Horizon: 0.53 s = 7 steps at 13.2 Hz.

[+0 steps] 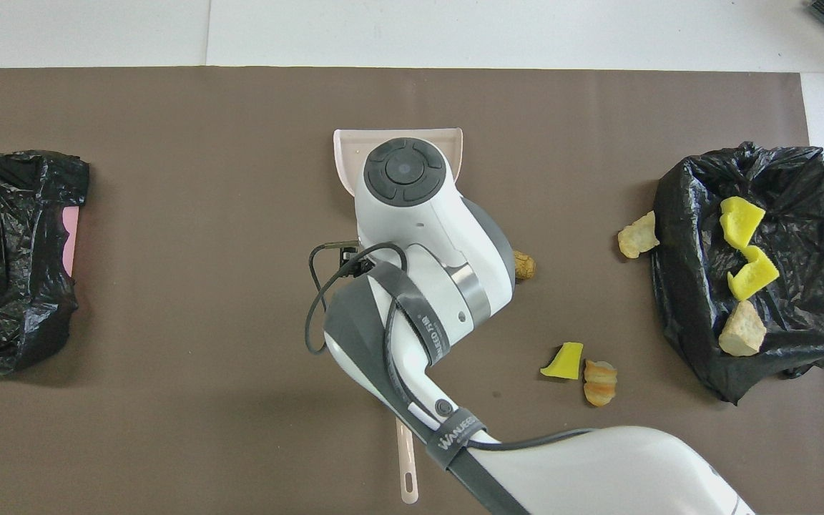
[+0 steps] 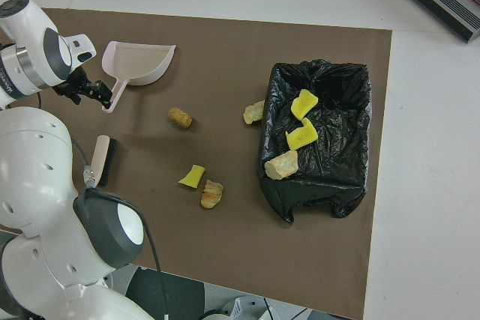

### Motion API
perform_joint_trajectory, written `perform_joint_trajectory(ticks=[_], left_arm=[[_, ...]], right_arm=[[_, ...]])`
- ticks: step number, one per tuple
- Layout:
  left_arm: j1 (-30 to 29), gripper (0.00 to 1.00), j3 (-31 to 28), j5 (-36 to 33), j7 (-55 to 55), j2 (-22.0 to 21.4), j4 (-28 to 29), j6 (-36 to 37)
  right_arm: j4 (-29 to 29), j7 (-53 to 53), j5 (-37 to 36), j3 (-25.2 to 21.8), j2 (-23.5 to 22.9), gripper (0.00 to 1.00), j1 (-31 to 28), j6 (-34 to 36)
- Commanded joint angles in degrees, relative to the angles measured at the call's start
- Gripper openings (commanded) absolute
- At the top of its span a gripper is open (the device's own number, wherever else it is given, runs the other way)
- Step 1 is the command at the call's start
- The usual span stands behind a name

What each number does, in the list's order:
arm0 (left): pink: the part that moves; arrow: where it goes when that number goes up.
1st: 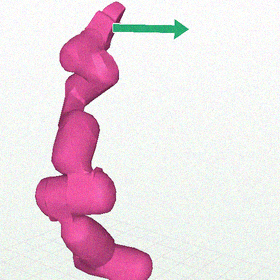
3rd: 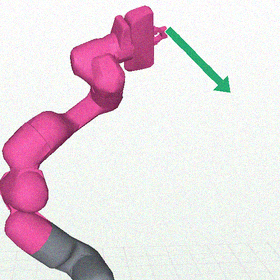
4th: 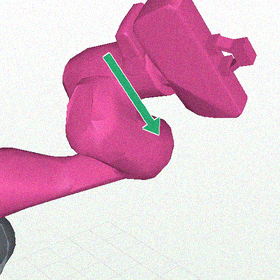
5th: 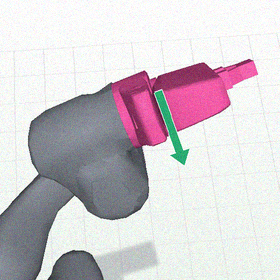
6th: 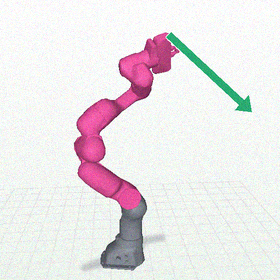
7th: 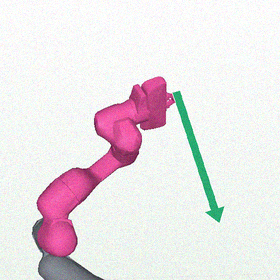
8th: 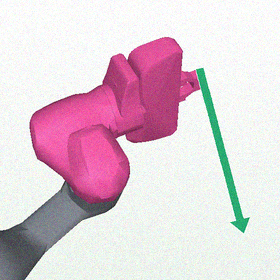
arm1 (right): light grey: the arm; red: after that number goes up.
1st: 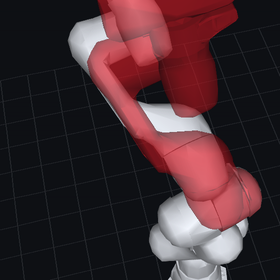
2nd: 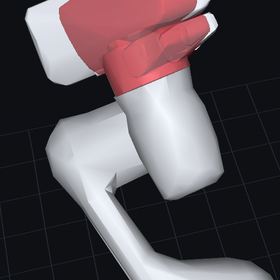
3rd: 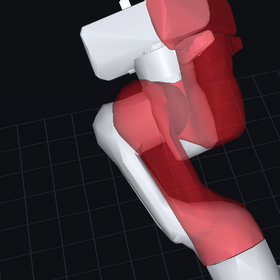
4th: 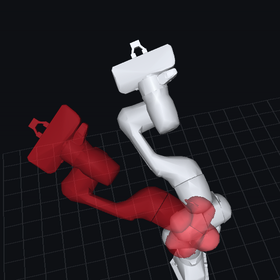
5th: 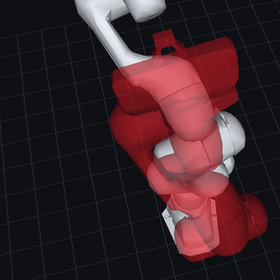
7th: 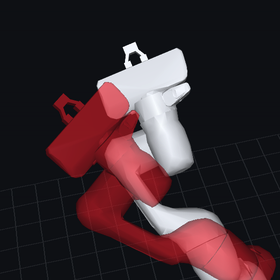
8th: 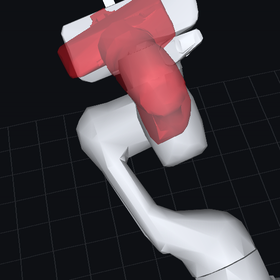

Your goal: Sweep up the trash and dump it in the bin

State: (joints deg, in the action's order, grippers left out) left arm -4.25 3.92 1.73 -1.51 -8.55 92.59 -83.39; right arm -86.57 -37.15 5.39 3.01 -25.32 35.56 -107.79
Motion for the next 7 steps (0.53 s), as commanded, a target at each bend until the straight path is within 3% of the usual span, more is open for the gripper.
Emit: perform_joint_trajectory(ticks=[1,4,7], left_arm=[[0.3,1.0,0.2,-0.5,0.3,-1.0,0.7,0.9],[1.3,1.0,0.9,0.2,0.2,-0.9,1.4,-3.9],[5.5,1.0,1.0,0.6,2.9,3.0,1.4,-12.5]], right_arm=[[-15.5,-2.0,1.6,-0.1,8.4,1.0,2.0,-7.1],[-26.8,-2.3,3.9,-0.1,14.9,1.0,4.3,-11.3],[-38.0,-4.2,7.2,-0.1,21.3,1.0,7.9,-19.5]])
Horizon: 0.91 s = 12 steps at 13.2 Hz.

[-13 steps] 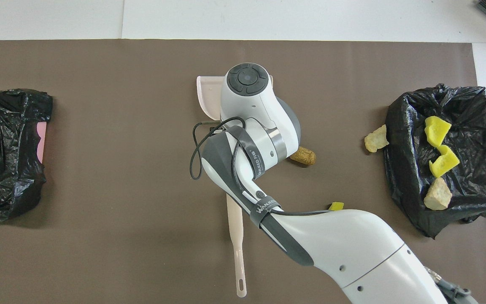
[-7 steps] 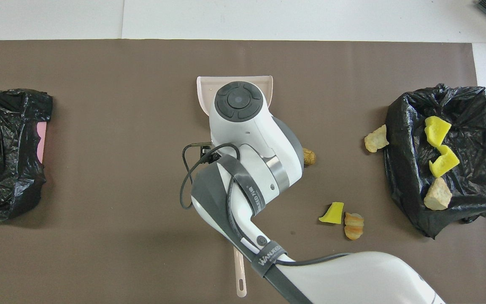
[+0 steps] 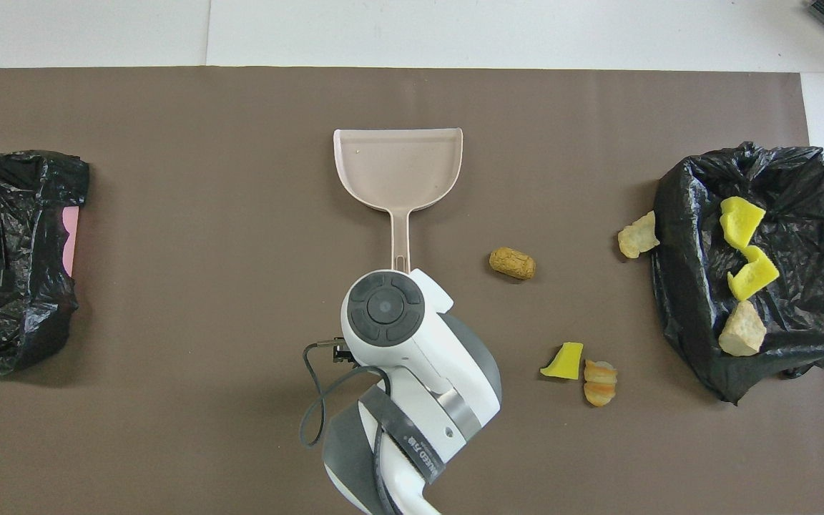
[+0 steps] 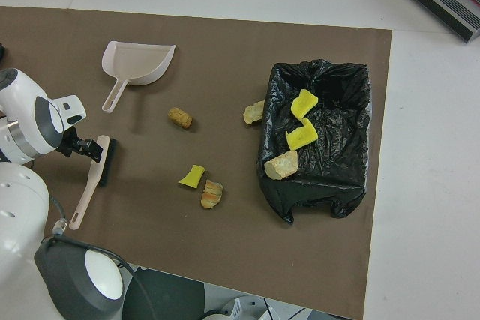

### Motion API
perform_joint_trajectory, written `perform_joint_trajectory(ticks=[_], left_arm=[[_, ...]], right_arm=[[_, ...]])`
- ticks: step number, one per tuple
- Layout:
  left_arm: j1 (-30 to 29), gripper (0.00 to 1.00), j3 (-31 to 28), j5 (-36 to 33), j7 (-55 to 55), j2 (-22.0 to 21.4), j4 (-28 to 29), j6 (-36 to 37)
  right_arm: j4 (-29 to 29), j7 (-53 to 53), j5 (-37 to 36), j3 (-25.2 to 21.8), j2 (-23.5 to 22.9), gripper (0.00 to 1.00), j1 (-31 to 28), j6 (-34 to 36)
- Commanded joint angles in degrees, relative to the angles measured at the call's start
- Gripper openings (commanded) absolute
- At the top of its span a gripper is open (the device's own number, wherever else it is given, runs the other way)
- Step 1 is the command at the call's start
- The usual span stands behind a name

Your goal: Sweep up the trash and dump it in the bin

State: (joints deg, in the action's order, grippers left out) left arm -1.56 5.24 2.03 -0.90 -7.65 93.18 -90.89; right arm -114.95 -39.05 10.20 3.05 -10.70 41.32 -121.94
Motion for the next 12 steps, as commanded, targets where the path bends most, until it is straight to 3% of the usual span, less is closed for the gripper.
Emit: perform_joint_trajectory(ticks=[1,4,6,9,12], left_arm=[[4.5,1.0,-0.3,0.4,4.7,4.0,0.9,-8.3],[9.2,1.0,-0.3,0.6,15.9,10.5,-0.2,-20.1],[11.4,1.0,-0.3,2.3,17.2,14.0,-0.3,-23.3],[16.0,1.0,-0.3,2.6,20.5,19.8,-3.1,-24.9],[21.7,1.0,-0.4,2.5,23.5,25.9,-5.9,-26.4]], right_arm=[[-11.6,-3.0,2.5,-0.2,7.7,1.0,2.8,-6.3],[-14.9,-5.4,2.5,-0.2,10.2,1.0,4.9,-5.7],[-16.6,-5.9,2.5,-0.2,11.4,1.0,5.5,-5.6],[-17.1,-6.7,2.5,-0.2,11.5,0.77,5.5,-5.4],[-17.1,-6.7,2.5,-0.2,11.4,0.65,5.9,-4.8]])
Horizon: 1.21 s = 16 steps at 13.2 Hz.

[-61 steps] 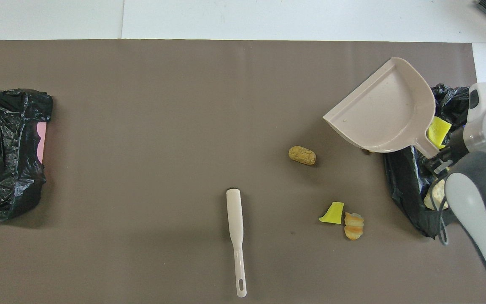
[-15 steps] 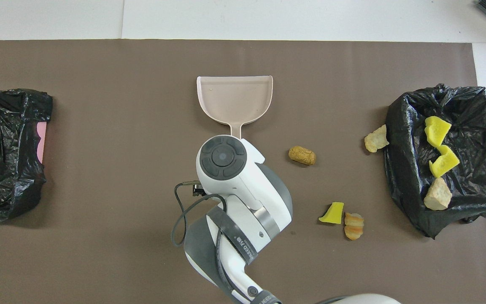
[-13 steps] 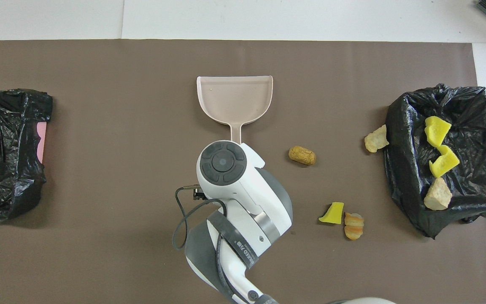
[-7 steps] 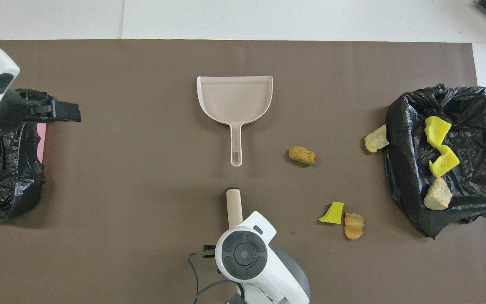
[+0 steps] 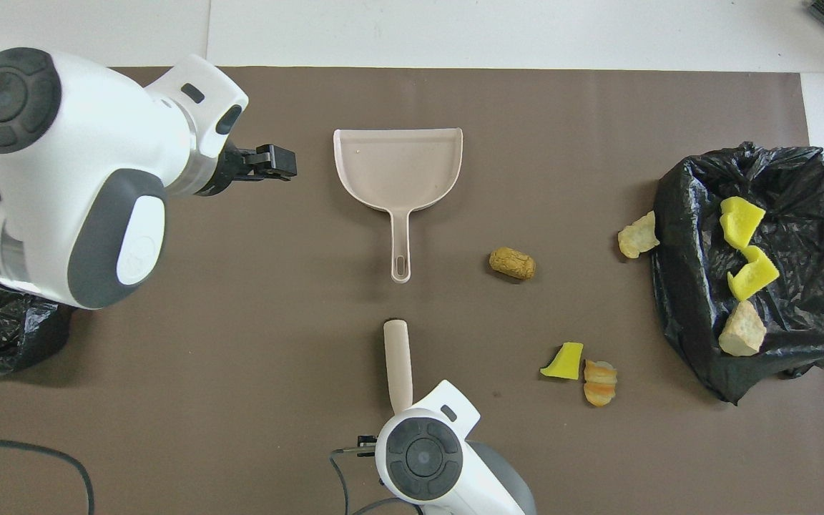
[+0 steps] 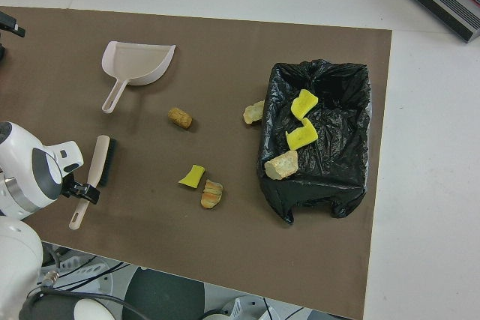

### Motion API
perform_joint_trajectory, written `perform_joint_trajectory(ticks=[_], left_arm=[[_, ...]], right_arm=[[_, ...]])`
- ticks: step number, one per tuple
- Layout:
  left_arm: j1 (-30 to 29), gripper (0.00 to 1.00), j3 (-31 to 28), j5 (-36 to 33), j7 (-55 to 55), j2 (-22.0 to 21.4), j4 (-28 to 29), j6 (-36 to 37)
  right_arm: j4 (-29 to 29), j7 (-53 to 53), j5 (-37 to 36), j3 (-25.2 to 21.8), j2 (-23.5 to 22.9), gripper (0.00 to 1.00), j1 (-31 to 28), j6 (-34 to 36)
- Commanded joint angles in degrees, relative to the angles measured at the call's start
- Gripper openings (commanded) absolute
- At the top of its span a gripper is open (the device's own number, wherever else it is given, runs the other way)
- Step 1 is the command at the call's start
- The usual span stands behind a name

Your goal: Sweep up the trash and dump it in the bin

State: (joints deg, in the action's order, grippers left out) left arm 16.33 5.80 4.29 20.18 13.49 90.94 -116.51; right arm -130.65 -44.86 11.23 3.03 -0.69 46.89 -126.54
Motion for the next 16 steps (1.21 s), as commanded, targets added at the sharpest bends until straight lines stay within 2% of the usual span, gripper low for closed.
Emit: perform_joint_trajectory(ticks=[1,2,3,5,6,8,9,12,14,16], left_arm=[[5.9,1.0,-1.0,0.1,4.1,7.1,-4.5,-2.5],[7.3,1.0,-0.9,0.1,5.2,8.1,-4.5,-4.2],[9.1,1.0,-0.9,0.2,5.7,9.4,-4.5,-5.1],[11.2,1.0,-0.9,0.4,7.2,12.1,-4.3,-10.0],[11.2,1.0,-0.9,0.5,7.3,12.5,-4.1,-11.1],[13.3,1.0,-1.0,0.4,7.8,13.6,-2.4,-12.8],[14.1,1.0,-1.0,0.2,8.0,15.6,-2.3,-13.1],[14.4,1.0,-1.0,0.0,8.0,15.7,-0.5,-12.6],[15.0,1.0,-1.0,0.0,8.1,15.3,0.2,-11.7],[15.0,0.64,-1.0,0.0,8.6,15.1,0.0,-8.6]], right_arm=[[-1.4,-0.9,1.4,-0.1,1.0,0.64,0.3,-0.3],[-1.4,-0.9,1.4,-0.1,1.0,0.62,0.3,-0.2],[-1.4,-0.8,1.4,-0.1,1.0,0.52,0.3,-0.1],[-1.1,-0.7,1.4,-0.1,0.6,0.1,0.2,0.0],[-0.8,-0.7,1.4,-0.1,0.5,0.0,0.2,0.1],[-0.4,-0.1,1.4,-0.1,1.0,0.0,-0.5,1.1],[0.6,-0.3,1.4,-0.4,1.6,0.0,-0.7,4.0],[0.7,1.3,0.8,-0.7,7.4,0.0,-6.8,15.1],[2.1,0.8,0.5,-0.8,9.3,0.0,-11.1,21.6],[4.1,0.0,-1.5,-1.0,9.4,0.0,-14.6,28.7]])
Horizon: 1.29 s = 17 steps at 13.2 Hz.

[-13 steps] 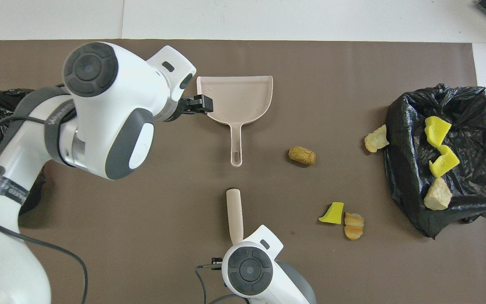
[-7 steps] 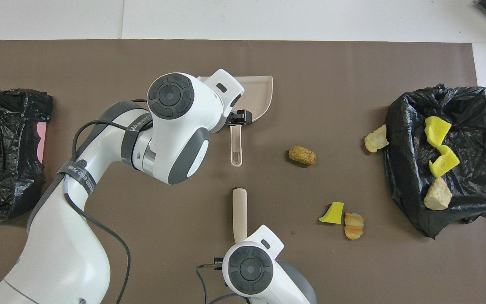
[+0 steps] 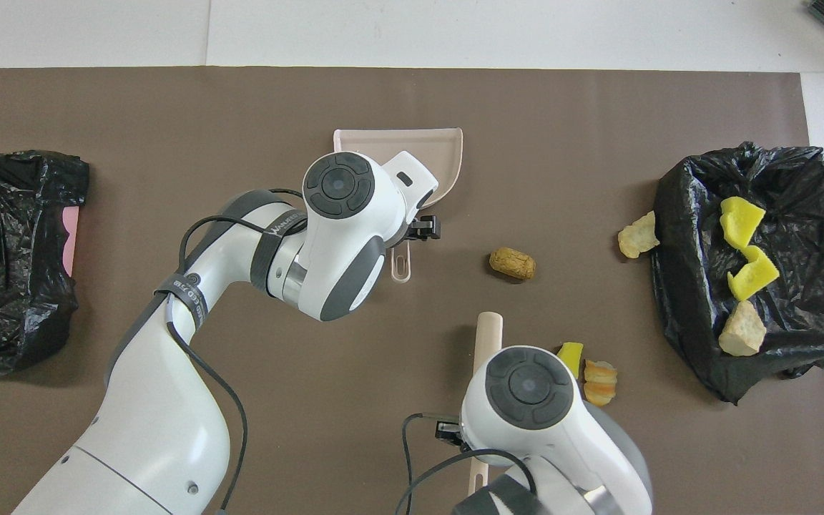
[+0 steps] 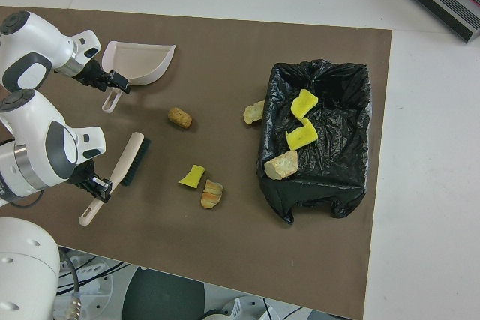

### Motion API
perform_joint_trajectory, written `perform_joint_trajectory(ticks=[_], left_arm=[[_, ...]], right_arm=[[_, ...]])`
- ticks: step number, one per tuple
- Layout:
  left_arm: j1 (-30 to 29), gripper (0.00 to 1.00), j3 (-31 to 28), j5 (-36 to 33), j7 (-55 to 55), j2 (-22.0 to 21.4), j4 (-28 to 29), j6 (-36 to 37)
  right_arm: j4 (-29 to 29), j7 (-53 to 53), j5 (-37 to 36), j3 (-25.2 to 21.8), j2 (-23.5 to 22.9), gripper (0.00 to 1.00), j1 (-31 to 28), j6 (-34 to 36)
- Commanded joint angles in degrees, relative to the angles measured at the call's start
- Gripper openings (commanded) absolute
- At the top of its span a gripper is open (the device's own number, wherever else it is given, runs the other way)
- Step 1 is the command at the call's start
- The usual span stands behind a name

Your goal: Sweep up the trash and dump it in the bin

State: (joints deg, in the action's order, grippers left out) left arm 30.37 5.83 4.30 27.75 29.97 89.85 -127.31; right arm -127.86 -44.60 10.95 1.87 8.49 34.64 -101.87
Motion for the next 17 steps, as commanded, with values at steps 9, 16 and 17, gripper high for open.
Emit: perform_joint_trajectory(ticks=[9,16,17], left_arm=[[-2.8,0.0,-2.1,-0.3,-10.7,-7.4,1.4,11.2],[-10.2,0.0,-2.5,-0.4,-53.4,-14.6,6.8,22.8],[-10.9,0.0,-2.5,-1.3,-59.9,-14.9,7.7,22.4]], right_arm=[[-11.8,-10.9,-7.2,0.5,10.2,0.0,-11.1,11.3],[-28.1,-5.6,-7.9,0.6,22.0,0.0,-14.3,-1.2],[-28.0,-6.2,-7.5,0.7,21.0,0.0,-13.6,-2.9]])
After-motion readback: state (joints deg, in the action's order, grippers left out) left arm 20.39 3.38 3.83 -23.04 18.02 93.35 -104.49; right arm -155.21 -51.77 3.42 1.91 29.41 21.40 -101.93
